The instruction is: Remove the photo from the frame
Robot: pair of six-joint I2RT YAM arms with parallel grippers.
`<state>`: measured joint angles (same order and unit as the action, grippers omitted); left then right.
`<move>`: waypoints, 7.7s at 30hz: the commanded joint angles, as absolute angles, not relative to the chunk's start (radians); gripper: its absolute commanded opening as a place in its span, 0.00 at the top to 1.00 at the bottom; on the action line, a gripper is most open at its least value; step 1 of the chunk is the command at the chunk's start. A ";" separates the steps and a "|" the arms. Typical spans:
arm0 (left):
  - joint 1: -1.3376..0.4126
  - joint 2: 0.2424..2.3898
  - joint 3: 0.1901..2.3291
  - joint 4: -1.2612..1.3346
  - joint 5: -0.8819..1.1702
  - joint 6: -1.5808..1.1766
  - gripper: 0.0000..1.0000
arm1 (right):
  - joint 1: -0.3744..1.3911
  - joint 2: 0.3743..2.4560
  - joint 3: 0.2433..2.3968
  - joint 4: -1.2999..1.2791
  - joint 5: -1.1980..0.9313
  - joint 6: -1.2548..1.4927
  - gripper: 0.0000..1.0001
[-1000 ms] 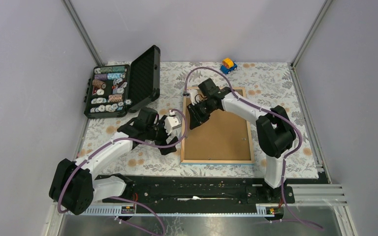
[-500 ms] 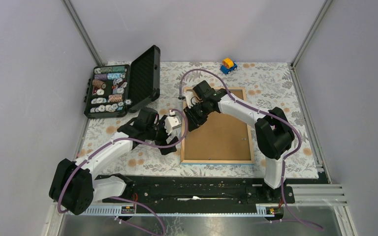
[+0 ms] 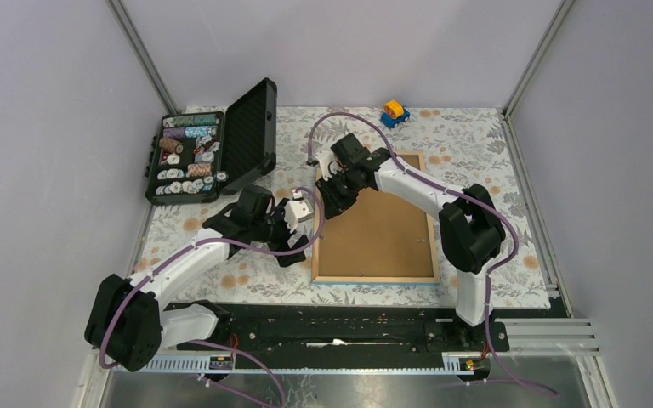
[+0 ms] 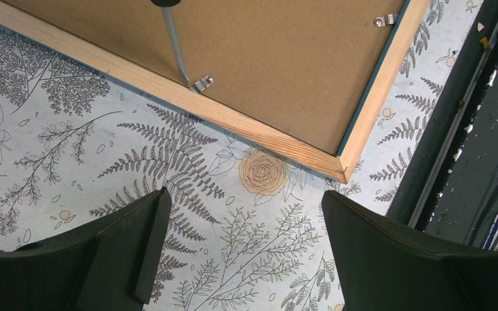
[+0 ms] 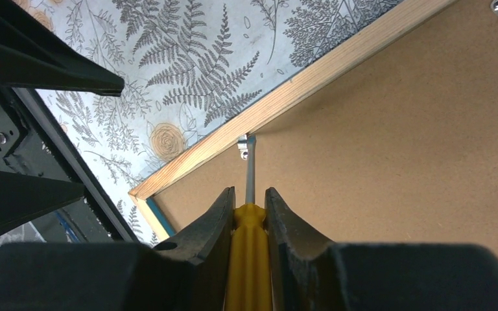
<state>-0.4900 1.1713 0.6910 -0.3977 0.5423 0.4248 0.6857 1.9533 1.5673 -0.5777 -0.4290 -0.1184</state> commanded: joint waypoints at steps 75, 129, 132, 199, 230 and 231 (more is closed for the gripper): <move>-0.495 1.181 0.694 -0.338 0.558 0.426 0.07 | 0.692 1.878 1.562 -0.573 -0.290 -0.106 1.00; -0.684 1.357 0.697 -0.146 0.407 0.391 0.10 | 0.632 1.927 1.520 -0.590 -0.447 -0.106 1.00; -0.684 1.355 0.698 -0.148 0.404 0.390 0.10 | 0.632 1.922 1.520 -0.592 -0.428 -0.108 1.00; -0.989 1.436 0.881 -0.536 0.274 0.780 0.14 | 0.481 1.448 0.983 -0.738 -0.600 -0.423 1.00; -1.048 1.508 0.804 -0.446 0.251 0.929 0.59 | 0.487 1.514 1.047 -0.691 -0.798 -0.405 1.00; -1.048 1.508 0.805 -0.446 0.251 0.927 0.59 | 0.486 1.509 1.054 -0.698 -0.818 -0.408 1.00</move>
